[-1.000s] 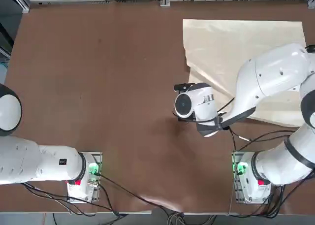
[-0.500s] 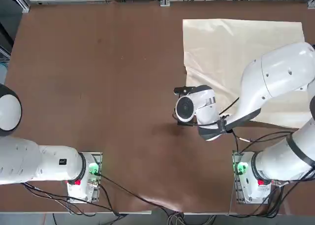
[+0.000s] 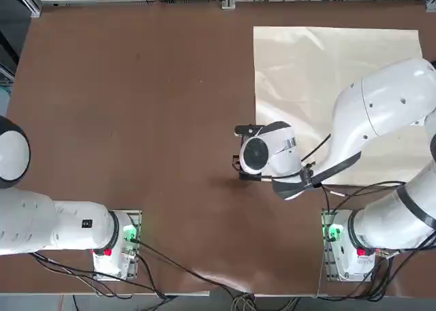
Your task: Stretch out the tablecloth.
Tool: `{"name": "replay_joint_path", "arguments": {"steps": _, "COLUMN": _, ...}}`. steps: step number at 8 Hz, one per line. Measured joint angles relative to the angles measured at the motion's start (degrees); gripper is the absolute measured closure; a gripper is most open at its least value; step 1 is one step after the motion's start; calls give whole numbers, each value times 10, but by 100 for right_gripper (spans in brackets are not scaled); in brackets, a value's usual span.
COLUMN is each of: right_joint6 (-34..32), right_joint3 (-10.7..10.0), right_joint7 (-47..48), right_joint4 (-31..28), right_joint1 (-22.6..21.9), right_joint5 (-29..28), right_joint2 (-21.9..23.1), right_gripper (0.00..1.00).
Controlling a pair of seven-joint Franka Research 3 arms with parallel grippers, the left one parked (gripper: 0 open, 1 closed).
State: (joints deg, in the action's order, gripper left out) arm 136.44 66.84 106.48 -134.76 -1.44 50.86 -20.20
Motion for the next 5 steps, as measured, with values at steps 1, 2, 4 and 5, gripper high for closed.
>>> {"name": "replay_joint_path", "arguments": {"steps": 1, "right_joint6": 0, "right_joint3": 24, "right_joint7": 3, "right_joint4": 2, "right_joint1": 19, "right_joint5": 0, "right_joint2": -6, "right_gripper": 85}}
{"name": "replay_joint_path", "arguments": {"steps": 2, "right_joint6": -1, "right_joint3": 52, "right_joint7": 5, "right_joint4": 2, "right_joint1": 45, "right_joint5": 0, "right_joint2": -13, "right_gripper": 82}}
{"name": "replay_joint_path", "arguments": {"steps": 4, "right_joint6": -1, "right_joint3": 78, "right_joint7": 6, "right_joint4": 1, "right_joint1": 78, "right_joint5": 0, "right_joint2": -27, "right_gripper": 70}}
{"name": "replay_joint_path", "arguments": {"steps": 5, "right_joint6": -1, "right_joint3": 80, "right_joint7": 6, "right_joint4": 2, "right_joint1": 87, "right_joint5": 0, "right_joint2": -29, "right_gripper": 55}}
